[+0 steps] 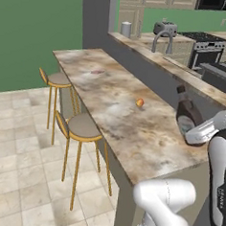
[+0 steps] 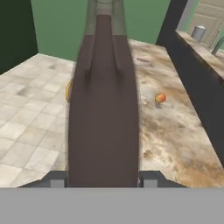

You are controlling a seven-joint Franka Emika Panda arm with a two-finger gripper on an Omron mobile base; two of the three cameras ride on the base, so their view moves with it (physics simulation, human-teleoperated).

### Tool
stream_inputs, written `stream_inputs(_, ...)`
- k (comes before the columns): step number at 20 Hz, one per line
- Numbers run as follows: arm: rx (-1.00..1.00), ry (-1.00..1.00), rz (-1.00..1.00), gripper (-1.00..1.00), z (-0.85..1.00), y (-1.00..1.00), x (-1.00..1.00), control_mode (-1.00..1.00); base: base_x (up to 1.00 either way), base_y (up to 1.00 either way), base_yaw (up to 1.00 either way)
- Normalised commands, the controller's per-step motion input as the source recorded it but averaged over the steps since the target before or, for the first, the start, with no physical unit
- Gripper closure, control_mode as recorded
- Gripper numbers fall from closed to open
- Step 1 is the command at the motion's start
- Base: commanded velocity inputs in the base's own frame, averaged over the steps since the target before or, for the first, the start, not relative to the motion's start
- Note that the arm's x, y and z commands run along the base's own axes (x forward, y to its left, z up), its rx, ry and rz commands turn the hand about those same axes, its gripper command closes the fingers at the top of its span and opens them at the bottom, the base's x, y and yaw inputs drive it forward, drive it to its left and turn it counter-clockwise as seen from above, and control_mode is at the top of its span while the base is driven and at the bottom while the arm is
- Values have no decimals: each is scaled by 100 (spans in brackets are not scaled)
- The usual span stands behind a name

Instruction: Move the syrup bottle and shaker from the cabinet to the dining counter.

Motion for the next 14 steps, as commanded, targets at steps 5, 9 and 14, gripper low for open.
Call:
stream_inputs(5, 18, -8, -5, 100, -61, 0, 37, -100, 0, 0, 0)
stream_inputs(9, 21, -12, -6, 100, -43, -5, 38, -100, 0, 0, 0)
stream_inputs(14, 15, -15, -10, 100, -42, -11, 31, -100, 0, 0, 0)
